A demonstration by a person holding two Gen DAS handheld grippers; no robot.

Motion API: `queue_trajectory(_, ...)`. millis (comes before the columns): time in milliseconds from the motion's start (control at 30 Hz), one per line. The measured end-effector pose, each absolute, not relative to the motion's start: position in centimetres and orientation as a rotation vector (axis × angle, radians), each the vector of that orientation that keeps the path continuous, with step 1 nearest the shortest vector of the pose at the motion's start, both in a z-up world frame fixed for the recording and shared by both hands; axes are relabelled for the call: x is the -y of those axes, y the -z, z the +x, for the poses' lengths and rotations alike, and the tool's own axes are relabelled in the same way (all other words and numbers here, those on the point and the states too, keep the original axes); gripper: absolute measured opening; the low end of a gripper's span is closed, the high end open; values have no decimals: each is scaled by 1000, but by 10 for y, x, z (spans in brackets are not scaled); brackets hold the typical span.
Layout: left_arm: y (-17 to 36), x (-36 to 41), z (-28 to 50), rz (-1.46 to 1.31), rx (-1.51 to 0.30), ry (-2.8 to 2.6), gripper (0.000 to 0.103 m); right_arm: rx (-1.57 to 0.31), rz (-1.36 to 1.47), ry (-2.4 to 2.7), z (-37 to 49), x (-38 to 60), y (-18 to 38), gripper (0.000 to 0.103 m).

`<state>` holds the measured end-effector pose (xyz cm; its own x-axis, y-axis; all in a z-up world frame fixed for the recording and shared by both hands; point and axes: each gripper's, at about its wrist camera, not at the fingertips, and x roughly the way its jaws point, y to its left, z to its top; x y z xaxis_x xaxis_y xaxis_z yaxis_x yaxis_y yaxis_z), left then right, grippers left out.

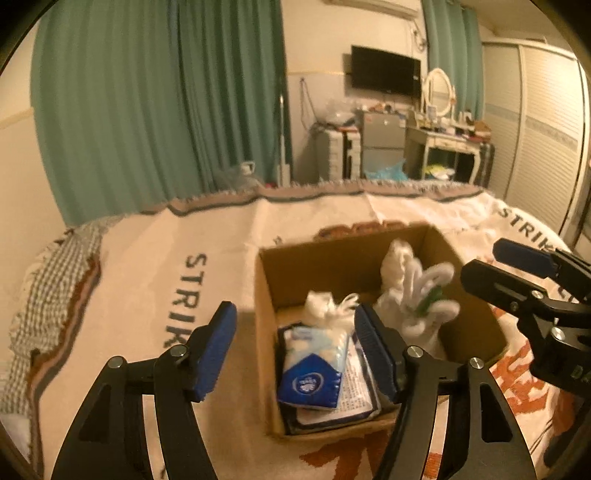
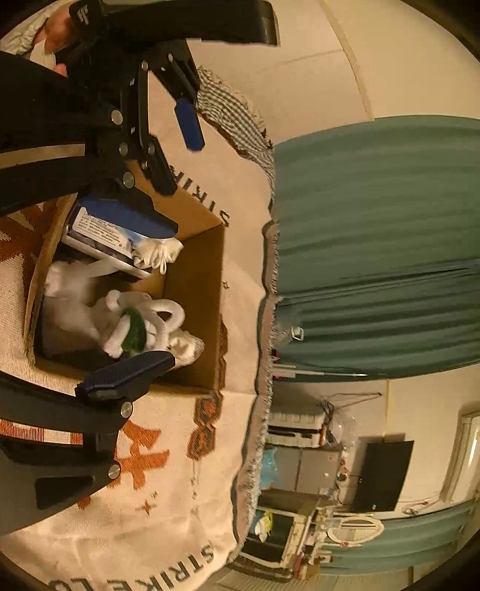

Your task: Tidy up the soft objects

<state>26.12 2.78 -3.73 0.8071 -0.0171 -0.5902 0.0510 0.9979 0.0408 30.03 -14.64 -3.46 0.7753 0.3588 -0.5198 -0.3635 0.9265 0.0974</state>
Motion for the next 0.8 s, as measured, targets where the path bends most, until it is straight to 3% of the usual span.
queue_trajectory(300, -47, -22, 198, 75, -454, 12, 67, -442, -15, -363, 242, 162, -39, 63)
queue_trajectory(333, -56, -21, 188, 74, -430, 9, 70, -425, -19, -361, 232, 164, -49, 63)
queue_trajectory(367, -66, -20, 176, 77, -399, 4, 83, -407, -23, -360, 221, 166, -58, 63)
queue_trajectory(400, -74, -19, 165, 79, -370, -6, 88, -393, -26, -357, 211, 168, -66, 64)
queue_trajectory(500, -95, -14, 129, 90, -271, -30, 91, -338, -28, -347, 178, 175, -89, 75)
queue_trajectory(567, -103, -12, 111, 88, -238, -49, 92, -308, -23, -334, 156, 182, -101, 88)
queue_trajectory(800, -104, -12, 63, 47, -167, -88, 92, -247, 49, -340, 98, 204, -116, 103)
